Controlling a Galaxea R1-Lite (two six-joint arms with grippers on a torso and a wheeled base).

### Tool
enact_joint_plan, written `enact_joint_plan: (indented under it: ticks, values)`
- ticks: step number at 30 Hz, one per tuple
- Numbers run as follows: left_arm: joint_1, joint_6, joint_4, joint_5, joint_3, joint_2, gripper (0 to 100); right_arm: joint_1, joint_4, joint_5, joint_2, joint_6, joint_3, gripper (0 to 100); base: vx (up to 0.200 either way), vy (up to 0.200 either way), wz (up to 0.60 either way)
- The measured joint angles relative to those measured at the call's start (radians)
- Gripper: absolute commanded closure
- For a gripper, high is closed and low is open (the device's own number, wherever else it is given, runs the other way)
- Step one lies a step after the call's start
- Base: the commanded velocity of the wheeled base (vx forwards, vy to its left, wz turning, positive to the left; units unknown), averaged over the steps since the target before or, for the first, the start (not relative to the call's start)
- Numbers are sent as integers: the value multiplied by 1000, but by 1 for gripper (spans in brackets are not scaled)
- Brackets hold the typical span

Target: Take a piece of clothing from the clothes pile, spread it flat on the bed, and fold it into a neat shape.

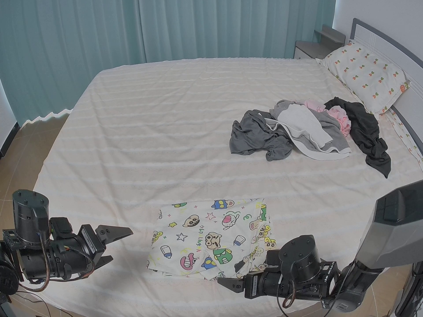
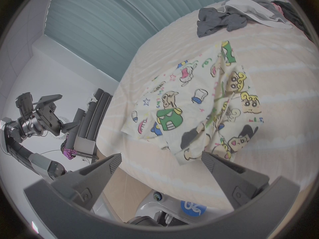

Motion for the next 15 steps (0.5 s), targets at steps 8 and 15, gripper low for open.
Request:
enact_joint_plan:
  ticks: [8, 15]
  values:
    - [0, 0, -4, 0, 1, 17, 0, 0, 0, 2, 40, 3, 5, 0, 0, 0, 0]
    - [0, -3, -38, -1, 11, 26, 0, 0, 1, -10, 79, 25, -38, 0, 0, 0, 0]
